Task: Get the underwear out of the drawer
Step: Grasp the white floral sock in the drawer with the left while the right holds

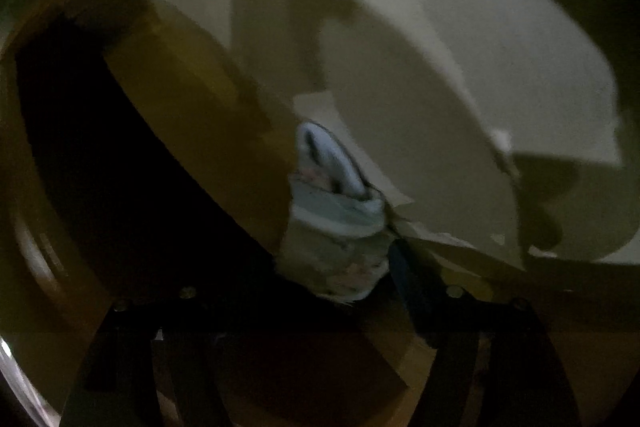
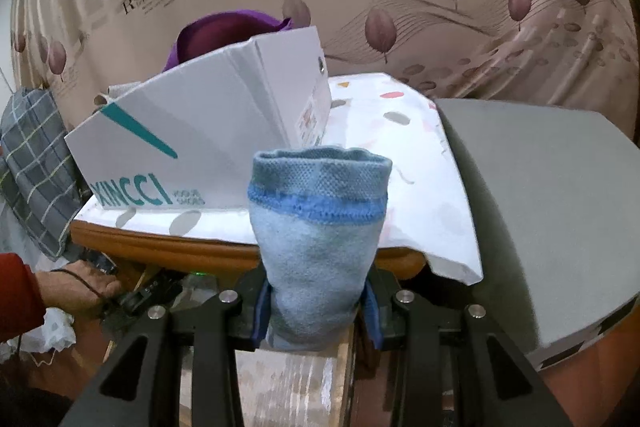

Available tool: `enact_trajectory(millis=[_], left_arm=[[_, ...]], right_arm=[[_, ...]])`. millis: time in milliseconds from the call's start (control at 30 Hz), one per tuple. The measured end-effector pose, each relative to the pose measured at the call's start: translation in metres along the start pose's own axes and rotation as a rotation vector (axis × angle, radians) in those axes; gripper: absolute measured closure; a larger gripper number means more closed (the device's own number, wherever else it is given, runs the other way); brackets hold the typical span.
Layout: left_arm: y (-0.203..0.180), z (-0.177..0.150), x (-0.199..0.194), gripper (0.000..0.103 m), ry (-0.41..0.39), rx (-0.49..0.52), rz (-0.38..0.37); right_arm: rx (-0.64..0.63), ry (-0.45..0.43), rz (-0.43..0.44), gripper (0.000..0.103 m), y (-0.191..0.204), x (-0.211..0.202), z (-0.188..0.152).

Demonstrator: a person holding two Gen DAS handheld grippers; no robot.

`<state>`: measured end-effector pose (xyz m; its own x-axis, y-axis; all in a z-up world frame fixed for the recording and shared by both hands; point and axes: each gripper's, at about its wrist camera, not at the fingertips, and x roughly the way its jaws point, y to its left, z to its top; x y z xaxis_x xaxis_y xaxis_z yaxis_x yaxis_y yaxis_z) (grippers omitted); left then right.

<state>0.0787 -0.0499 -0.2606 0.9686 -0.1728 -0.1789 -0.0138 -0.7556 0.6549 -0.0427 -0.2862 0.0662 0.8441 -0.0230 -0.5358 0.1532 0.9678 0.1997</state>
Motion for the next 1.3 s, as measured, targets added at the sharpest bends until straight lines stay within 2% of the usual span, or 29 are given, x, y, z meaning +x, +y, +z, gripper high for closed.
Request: enact_trajectory(millis=[200, 433, 567, 633, 667, 733, 767, 800, 1000, 1300], left_arm=[[0.014, 0.008, 0.017, 0.039, 0.019, -0.022, -0.063], [0.035, 0.026, 0.013, 0.037, 0.043, -0.099, -0.108], [0.043, 0.03, 0.01, 0.037, 0.034, -0.104, -0.092], [0.04, 0.026, 0.02, 0.037, 0.031, -0.102, -0.088], [0.032, 0.016, 0.041, 0.038, 0.028, -0.104, -0.085], [0.037, 0.018, 0.046, 0.046, 0.031, -0.109, -0.107], [0.032, 0.019, 0.047, 0.068, 0.044, -0.135, -0.14], [0.036, 0.022, 0.053, 0.071, 0.063, -0.174, -0.18], [0.045, 0.034, 0.058, 0.083, 0.086, -0.242, -0.228], [0.094, 0.041, 0.046, 0.084, 0.08, -0.454, -0.406]], right_arm=[[-0.042, 0.005, 0.008, 0.066, 0.01, 0.001, -0.002], [-0.056, 0.015, 0.012, 0.066, 0.014, 0.002, -0.005], [-0.06, 0.017, 0.013, 0.066, 0.015, 0.002, -0.005], [-0.06, 0.02, 0.016, 0.065, 0.015, 0.003, -0.005], [-0.061, 0.02, 0.017, 0.065, 0.016, 0.003, -0.005], [-0.071, 0.023, 0.017, 0.065, 0.018, 0.004, -0.006], [-0.074, 0.023, 0.014, 0.065, 0.019, 0.004, -0.007], [-0.075, 0.024, 0.015, 0.065, 0.02, 0.005, -0.007], [-0.067, 0.027, 0.021, 0.065, 0.018, 0.005, -0.007], [-0.054, 0.024, 0.023, 0.065, 0.016, 0.005, -0.006]])
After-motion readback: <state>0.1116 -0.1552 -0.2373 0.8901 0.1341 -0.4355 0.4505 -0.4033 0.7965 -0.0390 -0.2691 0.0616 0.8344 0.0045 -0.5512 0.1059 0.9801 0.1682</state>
